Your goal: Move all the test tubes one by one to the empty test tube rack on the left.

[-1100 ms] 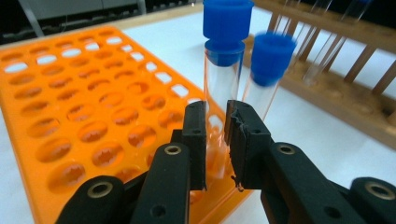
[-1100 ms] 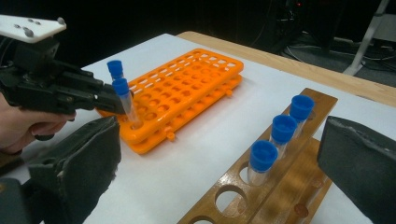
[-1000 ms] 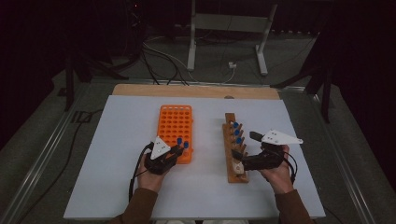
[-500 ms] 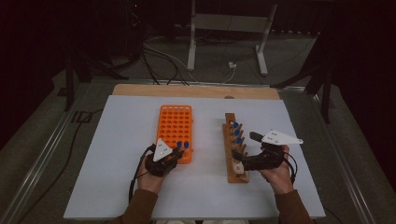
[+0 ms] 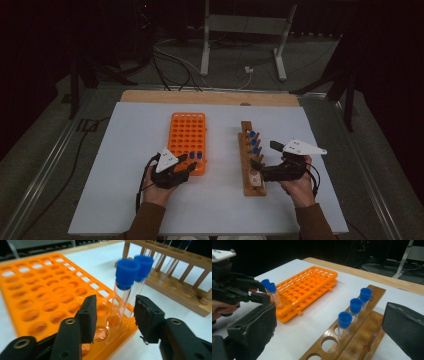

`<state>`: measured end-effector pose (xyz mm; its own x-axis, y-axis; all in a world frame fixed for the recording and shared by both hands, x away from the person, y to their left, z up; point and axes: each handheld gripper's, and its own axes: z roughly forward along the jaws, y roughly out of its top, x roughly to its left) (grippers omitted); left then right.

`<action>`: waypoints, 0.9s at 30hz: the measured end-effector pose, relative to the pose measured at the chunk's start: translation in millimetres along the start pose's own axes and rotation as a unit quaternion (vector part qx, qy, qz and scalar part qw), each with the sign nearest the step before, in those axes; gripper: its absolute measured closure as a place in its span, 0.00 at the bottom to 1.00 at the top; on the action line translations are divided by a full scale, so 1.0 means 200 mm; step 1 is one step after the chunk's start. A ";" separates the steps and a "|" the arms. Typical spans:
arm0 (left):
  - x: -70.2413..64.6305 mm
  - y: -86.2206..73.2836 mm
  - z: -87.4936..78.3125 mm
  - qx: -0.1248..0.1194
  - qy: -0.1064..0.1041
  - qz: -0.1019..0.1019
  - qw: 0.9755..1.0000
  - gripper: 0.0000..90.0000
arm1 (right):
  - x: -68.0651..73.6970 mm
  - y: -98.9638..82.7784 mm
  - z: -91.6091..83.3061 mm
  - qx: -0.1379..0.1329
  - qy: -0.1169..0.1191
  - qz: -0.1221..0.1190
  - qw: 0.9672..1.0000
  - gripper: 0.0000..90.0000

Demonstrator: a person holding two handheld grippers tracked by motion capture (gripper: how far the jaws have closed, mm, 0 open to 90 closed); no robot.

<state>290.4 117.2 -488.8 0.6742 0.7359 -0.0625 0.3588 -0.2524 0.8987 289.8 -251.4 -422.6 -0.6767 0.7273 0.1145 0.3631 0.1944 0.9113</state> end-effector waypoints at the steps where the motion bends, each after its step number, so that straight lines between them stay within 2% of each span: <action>1: 0.00 0.01 -0.01 -0.005 -0.003 -0.003 1.000 0.56 | 0.00 0.00 0.00 -0.001 0.000 0.001 1.000 0.00; 3: 0.01 0.02 -0.04 -0.016 -0.006 -0.010 1.000 0.53 | 0.00 0.00 0.00 -0.003 -0.004 0.003 1.000 0.00; 11: 0.02 0.08 -0.11 -0.028 0.009 -0.022 0.999 0.21 | -0.04 -0.01 0.00 0.002 -0.019 0.010 1.000 0.00; 17: 0.07 0.08 -0.15 -0.027 0.013 -0.043 0.999 0.02 | -0.07 -0.01 -0.01 0.011 -0.024 0.004 1.000 0.10; 21: 0.08 0.09 -0.16 -0.033 0.012 -0.051 0.998 0.01 | -0.11 -0.02 0.02 0.021 -0.028 0.004 0.999 0.21; 24: 0.08 0.09 -0.16 -0.036 0.012 -0.053 0.998 0.01 | -0.12 -0.03 0.04 0.030 -0.028 -0.004 0.999 0.32; 26: 0.08 0.09 -0.16 -0.037 0.009 -0.056 0.998 0.01 | -0.11 -0.04 0.06 0.038 -0.025 -0.015 0.999 0.41; 27: 0.08 0.09 -0.17 -0.038 0.009 -0.058 0.998 0.01 | -0.11 -0.05 0.07 0.043 -0.030 -0.020 0.998 0.46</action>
<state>286.9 145.6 -458.9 0.6190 0.7687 -0.1609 0.3837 -0.1172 0.9160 310.2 -259.2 -439.0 -0.6527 0.7559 0.0517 0.3914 0.2780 0.8773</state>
